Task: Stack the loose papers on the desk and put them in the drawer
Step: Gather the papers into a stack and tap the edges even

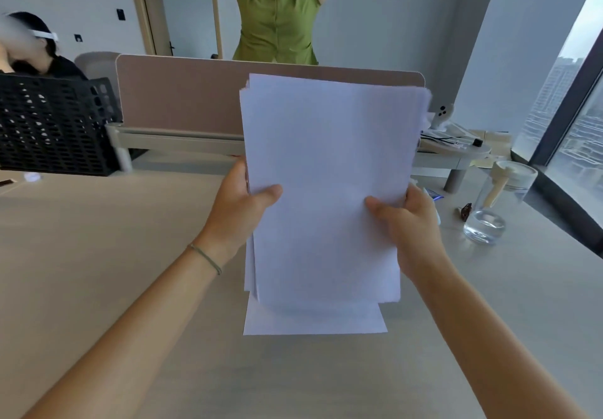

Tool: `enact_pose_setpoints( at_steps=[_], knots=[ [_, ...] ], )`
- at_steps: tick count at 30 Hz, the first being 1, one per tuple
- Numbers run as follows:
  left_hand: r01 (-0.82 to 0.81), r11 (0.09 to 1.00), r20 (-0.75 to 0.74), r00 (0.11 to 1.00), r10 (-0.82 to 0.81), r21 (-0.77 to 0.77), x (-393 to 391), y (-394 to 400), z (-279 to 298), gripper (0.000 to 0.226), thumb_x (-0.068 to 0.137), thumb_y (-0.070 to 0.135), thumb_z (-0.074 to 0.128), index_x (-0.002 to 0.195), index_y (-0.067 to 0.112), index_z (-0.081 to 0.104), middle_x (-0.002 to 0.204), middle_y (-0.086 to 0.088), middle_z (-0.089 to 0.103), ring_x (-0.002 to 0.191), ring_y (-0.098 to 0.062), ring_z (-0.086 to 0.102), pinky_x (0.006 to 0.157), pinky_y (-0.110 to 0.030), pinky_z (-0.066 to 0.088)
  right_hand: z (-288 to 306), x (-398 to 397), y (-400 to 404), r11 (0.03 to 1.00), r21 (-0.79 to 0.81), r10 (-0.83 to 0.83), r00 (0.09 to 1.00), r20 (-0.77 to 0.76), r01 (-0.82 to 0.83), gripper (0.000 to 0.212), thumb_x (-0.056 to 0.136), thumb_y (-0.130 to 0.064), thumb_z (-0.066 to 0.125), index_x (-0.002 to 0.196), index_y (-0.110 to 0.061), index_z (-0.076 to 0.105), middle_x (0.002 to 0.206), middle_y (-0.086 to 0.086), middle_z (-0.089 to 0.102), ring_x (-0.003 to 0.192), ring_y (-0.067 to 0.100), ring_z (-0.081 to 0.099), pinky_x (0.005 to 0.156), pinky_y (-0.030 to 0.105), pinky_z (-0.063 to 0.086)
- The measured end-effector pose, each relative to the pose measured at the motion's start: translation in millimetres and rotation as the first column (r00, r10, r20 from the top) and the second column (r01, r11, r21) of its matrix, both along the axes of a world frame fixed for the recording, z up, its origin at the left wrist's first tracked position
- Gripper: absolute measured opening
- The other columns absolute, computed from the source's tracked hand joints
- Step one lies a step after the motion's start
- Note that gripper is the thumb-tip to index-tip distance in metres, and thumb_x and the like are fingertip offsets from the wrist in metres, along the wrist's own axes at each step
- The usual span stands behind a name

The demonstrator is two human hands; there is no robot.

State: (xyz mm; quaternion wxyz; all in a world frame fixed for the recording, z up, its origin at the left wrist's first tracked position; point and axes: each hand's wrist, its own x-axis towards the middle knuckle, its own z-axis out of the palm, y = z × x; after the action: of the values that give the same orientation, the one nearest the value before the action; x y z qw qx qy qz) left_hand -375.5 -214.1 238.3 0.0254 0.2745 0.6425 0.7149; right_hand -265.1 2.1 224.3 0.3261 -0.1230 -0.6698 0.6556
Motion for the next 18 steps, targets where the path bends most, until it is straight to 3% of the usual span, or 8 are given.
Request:
enact_pose_setpoints(
  at_steps=[2,4,6,8,10,13,16,18],
  knots=[
    [-0.091,0.983,0.112,0.988,0.11,-0.159,-10.3,1.3,-15.5,0.024,0.085,0.006,0.071,0.103,0.022,0.073,0.103,0.005,0.077,0.109,-0.02,0.073,0.091,-0.032,0.058,-4.5,-17.2,10.1,0.999,-0.022,-0.038,0.988,0.148,0.041,0.019,0.076,0.003,0.075,0.089,-0.01,0.075,0.079,0.002,0.081,0.068,0.018,0.076,0.063,0.033,0.063],
    [-0.165,0.895,0.156,0.956,0.249,-0.415,-16.4,6.2,-44.0,0.011,0.076,0.023,0.071,0.087,0.026,0.072,0.096,0.005,0.076,0.106,-0.026,0.072,0.093,-0.039,0.057,-24.5,-32.5,15.4,0.999,-0.011,-0.04,0.939,0.342,0.046,0.017,0.069,0.0,0.077,0.086,0.001,0.075,0.082,0.017,0.079,0.07,0.032,0.075,0.066,0.044,0.063],
    [-0.126,0.746,0.154,0.944,0.293,-0.654,-14.8,15.9,-69.8,0.037,0.071,0.033,0.063,0.106,0.022,0.067,0.113,-0.003,0.072,0.11,-0.029,0.066,0.097,-0.04,0.054,-52.6,-41.6,17.2,0.998,0.006,-0.054,0.865,0.498,0.059,0.016,0.063,-0.001,0.075,0.076,0.007,0.07,0.073,0.018,0.072,0.066,0.033,0.07,0.063,0.043,0.058],
    [-0.1,0.632,0.128,0.944,0.305,-0.768,-11.1,27.0,-83.3,0.055,0.077,0.033,0.056,0.129,0.014,0.053,0.127,-0.004,0.06,0.117,-0.029,0.057,0.099,-0.038,0.048,-75.7,-47.1,18.6,0.997,-0.01,-0.06,0.811,0.581,0.081,0.014,0.057,-0.004,0.074,0.068,-0.002,0.066,0.069,0.017,0.064,0.062,0.029,0.063,0.059,0.039,0.052],
    [-0.087,0.634,0.153,0.937,0.313,-0.768,-9.4,37.8,-84.7,0.054,0.082,0.029,0.055,0.133,0.012,0.046,0.126,-0.001,0.053,0.116,-0.028,0.053,0.091,-0.034,0.046,-84.7,-50.5,17.5,0.994,0.017,-0.095,0.786,0.611,0.107,0.017,0.055,-0.006,0.072,0.065,-0.01,0.06,0.066,0.014,0.058,0.059,0.026,0.056,0.056,0.036,0.044],
    [-0.053,0.756,0.282,0.909,0.307,-0.652,-12.6,49.8,-79.2,0.043,0.081,0.027,0.057,0.12,0.011,0.049,0.124,-0.004,0.058,0.106,-0.027,0.058,0.075,-0.031,0.047,-83.7,-52.5,14.6,0.985,0.112,-0.175,0.757,0.629,0.135,0.022,0.065,-0.003,0.071,0.058,-0.01,0.051,0.061,0.008,0.054,0.057,0.026,0.053,0.054,0.028,0.041],
    [-0.051,0.784,0.307,0.902,0.302,-0.619,-16.5,52.0,-74.5,0.016,0.084,0.021,0.058,0.097,0.016,0.049,0.1,-0.002,0.056,0.091,-0.025,0.052,0.075,-0.029,0.041,-85.5,-53.5,15.1,0.971,0.19,-0.233,0.731,0.641,0.143,0.03,0.069,-0.002,0.067,0.056,-0.012,0.042,0.058,0.004,0.048,0.051,0.025,0.046,0.046,0.022,0.034],
    [-0.035,0.831,0.363,0.889,0.28,-0.555,-17.5,53.4,-71.4,0.012,0.084,0.014,0.059,0.083,0.016,0.048,0.084,-0.002,0.05,0.08,-0.024,0.046,0.071,-0.03,0.037,-85.9,-53.2,15.2,0.969,0.209,-0.24,0.717,0.654,0.135,0.027,0.07,-0.004,0.066,0.06,-0.012,0.042,0.06,0.005,0.048,0.052,0.025,0.045,0.046,0.022,0.034]
  ],
)
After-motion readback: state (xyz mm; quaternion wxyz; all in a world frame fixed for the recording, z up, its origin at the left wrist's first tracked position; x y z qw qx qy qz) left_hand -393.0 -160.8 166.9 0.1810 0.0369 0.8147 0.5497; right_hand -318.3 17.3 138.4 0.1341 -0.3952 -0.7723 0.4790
